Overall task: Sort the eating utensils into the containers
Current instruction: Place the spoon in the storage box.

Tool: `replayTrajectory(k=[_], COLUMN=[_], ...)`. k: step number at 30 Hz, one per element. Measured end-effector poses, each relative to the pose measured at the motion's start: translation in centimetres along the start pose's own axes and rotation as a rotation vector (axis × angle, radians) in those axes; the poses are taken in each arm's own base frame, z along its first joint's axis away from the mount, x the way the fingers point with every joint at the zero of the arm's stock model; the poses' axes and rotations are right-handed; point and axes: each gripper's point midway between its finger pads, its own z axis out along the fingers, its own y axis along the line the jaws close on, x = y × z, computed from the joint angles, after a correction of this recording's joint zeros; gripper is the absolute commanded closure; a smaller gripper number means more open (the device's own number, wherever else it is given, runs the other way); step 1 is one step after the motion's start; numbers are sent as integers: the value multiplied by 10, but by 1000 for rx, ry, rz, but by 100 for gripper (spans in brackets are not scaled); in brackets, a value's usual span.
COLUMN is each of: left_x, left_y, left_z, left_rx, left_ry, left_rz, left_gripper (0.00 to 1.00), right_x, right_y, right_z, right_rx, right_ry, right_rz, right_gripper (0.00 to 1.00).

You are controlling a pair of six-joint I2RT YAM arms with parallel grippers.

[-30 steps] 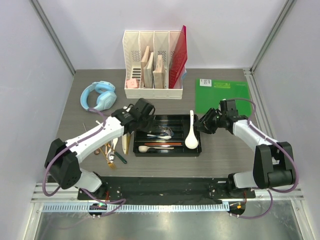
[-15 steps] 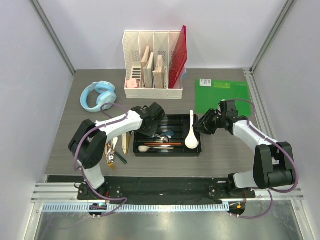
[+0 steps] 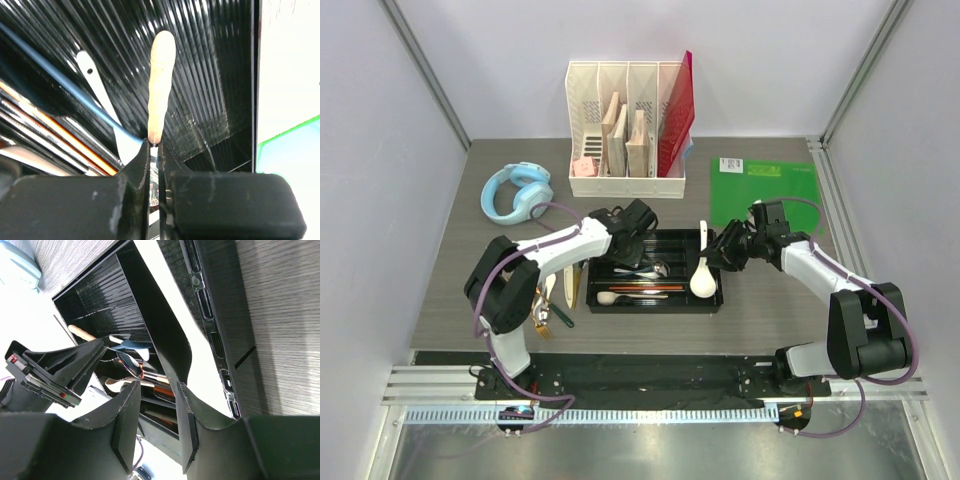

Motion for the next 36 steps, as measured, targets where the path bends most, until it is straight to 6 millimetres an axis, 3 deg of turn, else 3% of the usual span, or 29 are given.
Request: replayTrajectory(k=[8,13,16,23,26,36], left_x=[4,8,8,-10,-23,-45], left_y=[-3,-39,-46,-17,-3,1], left_z=[-6,-27,-33,-22,-26,-37], left_rx=[14,87,110,54,26,33], left_ry=[-18,-30,-46,-153,-207,-316], left_rz=[20,7,9,55,78,107], left_gripper=[100,100,100,100,100,100], right_x=[1,3,5,16,23,23], right_y=[1,0,4,9,7,15], right_z=[-1,-3,-8,-17,-17,-16], right_rx=[-4,-8,-27,-66,-74,-116], right_ry=[-1,-4,-10,-12,0,3], right_rz=[-8,-15,-27,-69,-74,-70], right_gripper=[60,60,60,60,60,60])
